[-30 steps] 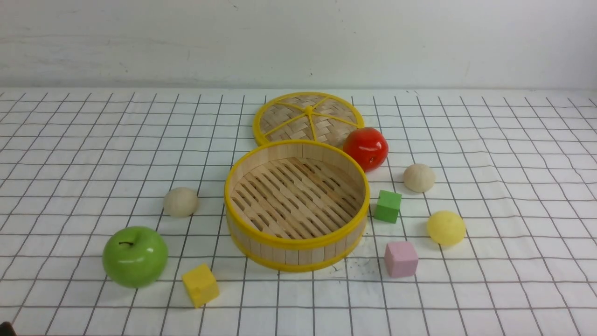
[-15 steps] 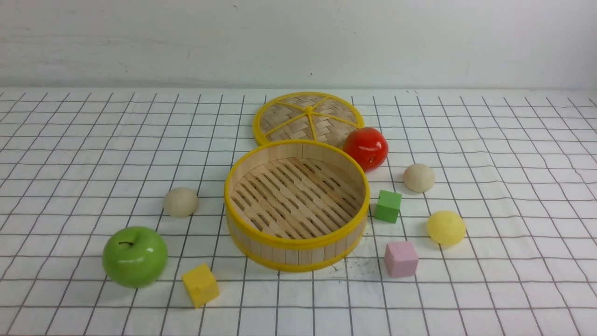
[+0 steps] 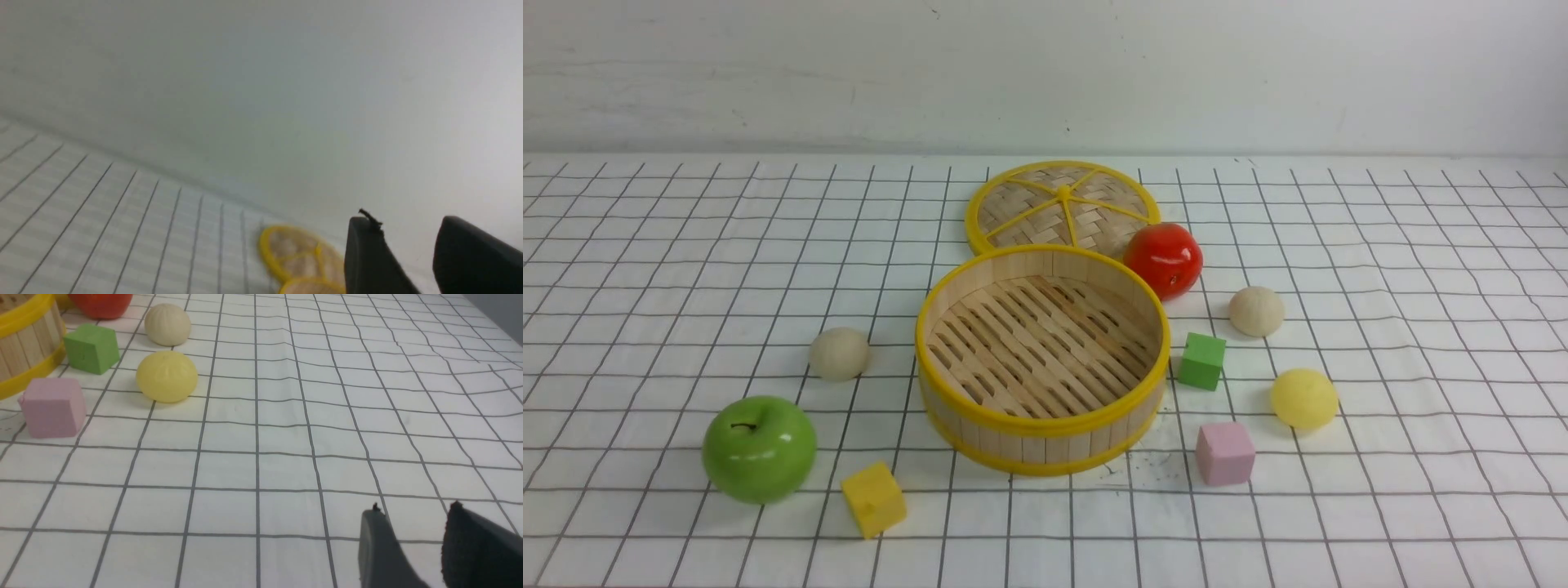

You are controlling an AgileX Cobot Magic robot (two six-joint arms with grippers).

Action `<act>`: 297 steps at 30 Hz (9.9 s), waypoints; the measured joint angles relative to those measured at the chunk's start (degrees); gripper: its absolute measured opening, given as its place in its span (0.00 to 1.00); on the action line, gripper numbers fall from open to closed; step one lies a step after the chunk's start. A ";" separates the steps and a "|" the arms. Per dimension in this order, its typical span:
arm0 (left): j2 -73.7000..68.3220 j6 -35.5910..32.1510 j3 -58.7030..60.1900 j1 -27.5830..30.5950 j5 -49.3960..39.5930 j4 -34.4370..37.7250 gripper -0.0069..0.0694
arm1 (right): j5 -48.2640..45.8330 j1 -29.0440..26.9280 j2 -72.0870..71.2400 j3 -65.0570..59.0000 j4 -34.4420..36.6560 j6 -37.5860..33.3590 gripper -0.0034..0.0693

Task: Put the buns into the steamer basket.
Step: Use the left arm to grab a steamed stuffed bun, then use the left arm to put the steamed stuffed bun into the steamer, then use the right arm to grab a steamed stuffed bun

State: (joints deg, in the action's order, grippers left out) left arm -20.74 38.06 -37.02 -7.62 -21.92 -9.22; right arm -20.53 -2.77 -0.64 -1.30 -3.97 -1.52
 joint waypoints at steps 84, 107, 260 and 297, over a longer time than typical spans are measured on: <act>-104.75 -20.75 -65.83 -1.94 -35.15 9.22 0.19 | 0.00 0.00 0.00 0.00 -0.05 0.00 0.38; -99.44 -25.89 -76.19 -5.14 -43.86 29.37 0.08 | 0.00 0.00 0.00 0.00 -0.05 0.00 0.38; 21.32 -29.15 38.75 -4.22 -0.24 11.58 0.09 | 0.00 0.00 0.00 -0.05 -0.05 0.00 0.38; 21.32 -29.15 38.75 -4.22 -0.29 11.75 0.14 | 24.08 0.00 0.00 -0.31 2.91 0.00 0.38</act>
State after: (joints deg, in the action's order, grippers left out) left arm 0.59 8.91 1.73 -11.84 -22.20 2.53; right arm 3.56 -2.77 -0.64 -1.61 -1.06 -1.52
